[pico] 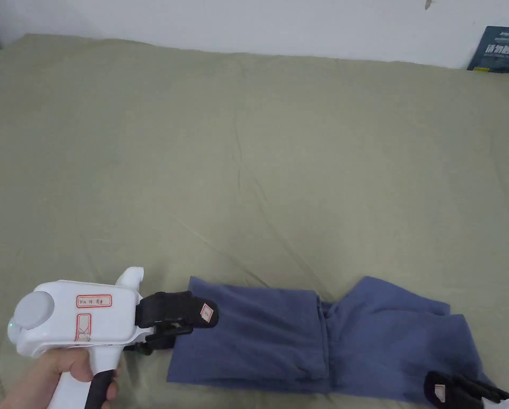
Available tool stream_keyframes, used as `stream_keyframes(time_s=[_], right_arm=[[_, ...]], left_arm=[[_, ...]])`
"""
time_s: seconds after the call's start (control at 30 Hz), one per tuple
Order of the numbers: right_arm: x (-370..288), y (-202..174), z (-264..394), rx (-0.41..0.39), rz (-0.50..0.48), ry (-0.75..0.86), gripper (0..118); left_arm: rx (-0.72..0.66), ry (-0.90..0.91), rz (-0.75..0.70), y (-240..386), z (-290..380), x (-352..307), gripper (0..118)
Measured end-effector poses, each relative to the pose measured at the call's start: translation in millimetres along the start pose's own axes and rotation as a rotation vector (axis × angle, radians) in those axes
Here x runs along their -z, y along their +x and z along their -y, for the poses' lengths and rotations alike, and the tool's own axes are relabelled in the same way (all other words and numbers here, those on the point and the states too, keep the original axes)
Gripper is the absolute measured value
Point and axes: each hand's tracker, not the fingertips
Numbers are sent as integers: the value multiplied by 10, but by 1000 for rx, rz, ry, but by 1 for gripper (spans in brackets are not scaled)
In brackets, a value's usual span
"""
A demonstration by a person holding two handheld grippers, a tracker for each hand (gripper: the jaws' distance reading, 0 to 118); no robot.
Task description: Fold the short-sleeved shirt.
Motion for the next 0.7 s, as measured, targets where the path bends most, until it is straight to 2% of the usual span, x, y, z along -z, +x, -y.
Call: stream_keyframes(time_s=[0.07,0.13,0.2,0.23,0.27,0.3,0.33,0.37,0.43,0.47,0.5,0.57,0.63,0.7], right_arm=[[-10,-6,-7,-4,18,0,0],[-20,-3,-17,-5,27,-2,0],[-34,-1,-17,-4,43,4,0],[-43,1,-15,-1,46,6,0],[-55,19,-4,8,42,11,0],[-57,32,4,18,36,13,0],[-53,35,9,22,35,11,0],[-52,38,17,24,37,9,0],[-81,53,38,25,40,6,0],[-95,63,47,25,37,6,0],[-107,71,52,26,35,9,0],[-143,92,55,23,31,13,0],[-183,111,63,29,27,30,0],[-186,153,52,38,0,31,0]], left_arm=[[-12,-15,52,-69,-48,104,117],[-103,-27,154,-231,-141,226,117],[-92,-28,142,-220,-155,218,113],[-55,-24,84,-142,-114,201,98],[-45,-13,-14,-122,-84,175,41],[-65,-2,-124,-192,-33,200,8],[-128,-42,-75,-251,35,213,8],[-173,-10,46,-416,-90,202,8],[-153,35,-32,-386,-136,127,8],[-91,60,-76,-362,-182,105,8],[-104,77,-92,-87,-2,99,8],[-103,149,-134,32,40,-16,8],[-123,188,-179,34,5,-313,8],[-72,172,-231,120,-19,-684,8]])
